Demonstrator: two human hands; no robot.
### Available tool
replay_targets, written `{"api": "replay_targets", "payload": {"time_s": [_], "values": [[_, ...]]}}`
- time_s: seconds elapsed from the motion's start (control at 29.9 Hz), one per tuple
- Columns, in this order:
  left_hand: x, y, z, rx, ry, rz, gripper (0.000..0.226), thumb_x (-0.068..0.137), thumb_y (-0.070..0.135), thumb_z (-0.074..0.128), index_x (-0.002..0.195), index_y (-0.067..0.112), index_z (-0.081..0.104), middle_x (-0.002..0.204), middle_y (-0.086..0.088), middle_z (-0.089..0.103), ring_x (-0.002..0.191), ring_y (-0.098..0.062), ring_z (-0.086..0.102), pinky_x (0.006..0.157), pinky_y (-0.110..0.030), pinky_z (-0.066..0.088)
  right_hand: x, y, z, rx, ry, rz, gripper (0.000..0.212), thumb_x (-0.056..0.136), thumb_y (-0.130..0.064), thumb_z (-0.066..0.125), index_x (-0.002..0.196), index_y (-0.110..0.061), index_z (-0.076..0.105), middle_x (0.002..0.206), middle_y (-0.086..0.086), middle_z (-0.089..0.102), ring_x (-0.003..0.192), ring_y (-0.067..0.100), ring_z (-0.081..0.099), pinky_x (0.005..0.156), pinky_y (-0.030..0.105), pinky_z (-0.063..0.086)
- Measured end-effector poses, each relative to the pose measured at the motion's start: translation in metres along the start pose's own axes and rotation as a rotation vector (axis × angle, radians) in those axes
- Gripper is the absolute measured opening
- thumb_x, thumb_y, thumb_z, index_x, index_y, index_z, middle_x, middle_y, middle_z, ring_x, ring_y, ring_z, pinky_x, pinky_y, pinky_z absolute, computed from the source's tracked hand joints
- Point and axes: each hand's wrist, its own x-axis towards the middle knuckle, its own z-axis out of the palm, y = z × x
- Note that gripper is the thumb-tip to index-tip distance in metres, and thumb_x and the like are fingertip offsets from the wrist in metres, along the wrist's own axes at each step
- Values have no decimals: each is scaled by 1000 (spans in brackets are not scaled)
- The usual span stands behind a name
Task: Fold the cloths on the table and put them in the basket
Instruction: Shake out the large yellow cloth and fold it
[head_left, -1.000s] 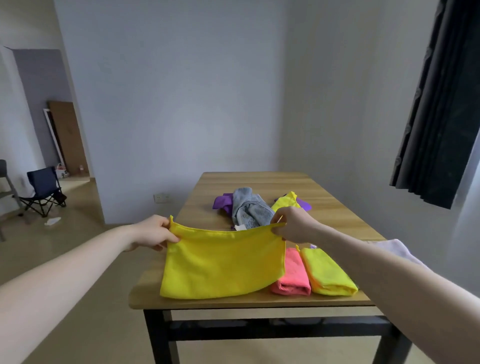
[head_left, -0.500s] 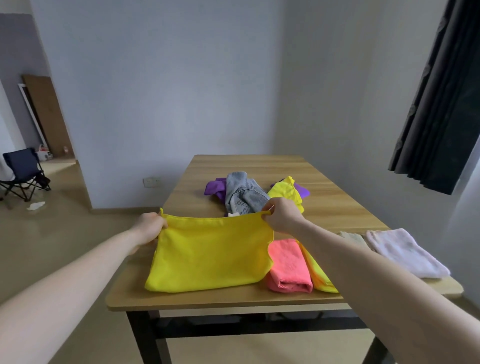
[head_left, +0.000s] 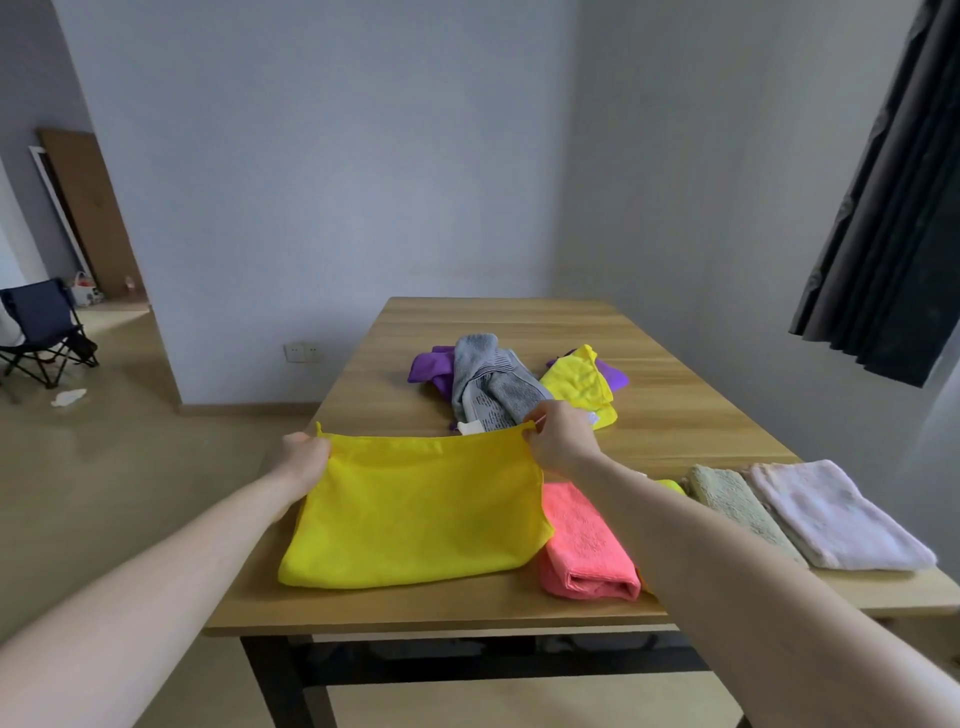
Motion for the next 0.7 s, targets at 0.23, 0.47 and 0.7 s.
{"api": "replay_targets", "payload": {"time_s": [0.23, 0.47, 0.7], "values": [[8, -24, 7, 282, 79, 73, 28, 88, 42, 59, 100, 20, 48, 110, -6, 60, 100, -34, 57, 85, -42, 50, -1, -4, 8, -128, -69, 4, 34, 84, -13, 62, 117, -18, 60, 107, 2, 68, 100, 28, 65, 73, 35, 54], [0, -36, 10, 349, 80, 124, 44, 84, 39, 67, 120, 23, 49, 125, 0, 63, 117, -33, 56, 97, -43, 48, -10, 6, 10, -288, -224, 113, 25, 82, -33, 64, 96, -18, 49, 101, 2, 58, 93, 26, 59, 85, 39, 51], [0, -36, 8, 94, -19, 16, 46, 75, 36, 76, 115, 29, 54, 119, 0, 66, 110, -29, 62, 100, -44, 49, -5, -1, 20, -103, -257, 193, 31, 78, -38, 69, 73, -19, 46, 83, 1, 55, 77, 22, 60, 65, 30, 45]]}}
